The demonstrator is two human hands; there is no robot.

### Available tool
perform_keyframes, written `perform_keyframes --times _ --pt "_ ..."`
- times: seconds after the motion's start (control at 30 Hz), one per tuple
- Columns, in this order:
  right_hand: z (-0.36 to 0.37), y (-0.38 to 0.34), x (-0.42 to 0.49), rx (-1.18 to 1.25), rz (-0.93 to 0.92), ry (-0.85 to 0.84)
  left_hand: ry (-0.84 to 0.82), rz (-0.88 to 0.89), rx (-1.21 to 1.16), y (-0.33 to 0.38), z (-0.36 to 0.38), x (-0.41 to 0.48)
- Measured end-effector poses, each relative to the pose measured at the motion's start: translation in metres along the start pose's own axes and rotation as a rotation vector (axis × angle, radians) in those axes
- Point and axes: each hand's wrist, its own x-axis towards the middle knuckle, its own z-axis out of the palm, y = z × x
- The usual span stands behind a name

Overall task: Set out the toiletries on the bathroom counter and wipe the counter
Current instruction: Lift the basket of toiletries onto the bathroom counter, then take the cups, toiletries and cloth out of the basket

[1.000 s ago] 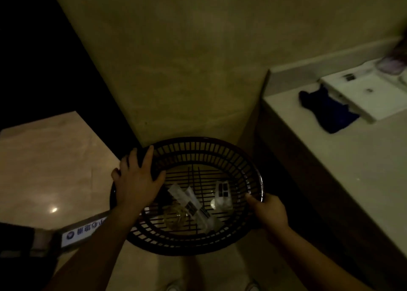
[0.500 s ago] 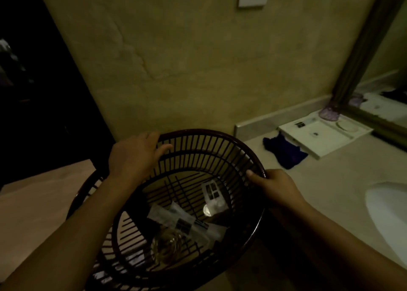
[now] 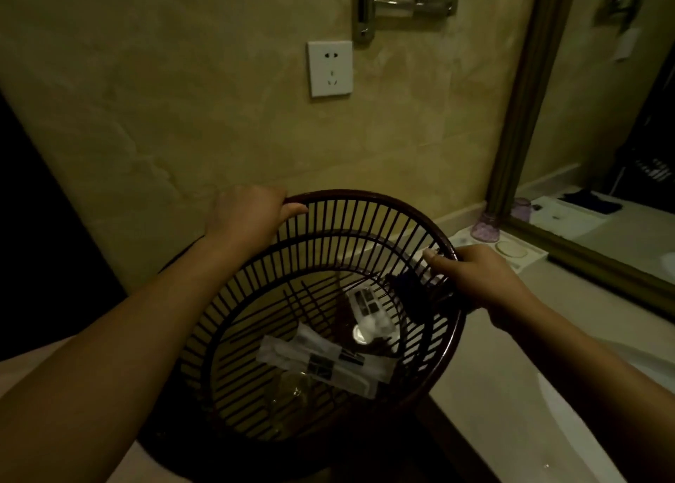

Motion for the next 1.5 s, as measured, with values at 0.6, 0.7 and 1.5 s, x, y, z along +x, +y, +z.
perform_keyframes --times 0.6,0.7,1.5 --pt "-0.066 0.054 0.088 0.039 0.191 0.127 -0.204 0.164 -0.238 0.105 0.109 0.143" --pt "-0.067 0.054 0.103 0.019 0.231 0.139 -0.283 0.165 -0.363 0.112 0.136 0.165" --pt "-0.015 0.028 0.196 -1.150 -0.300 -0.566 -0.306 0.210 -0.430 0.128 0.192 0.189"
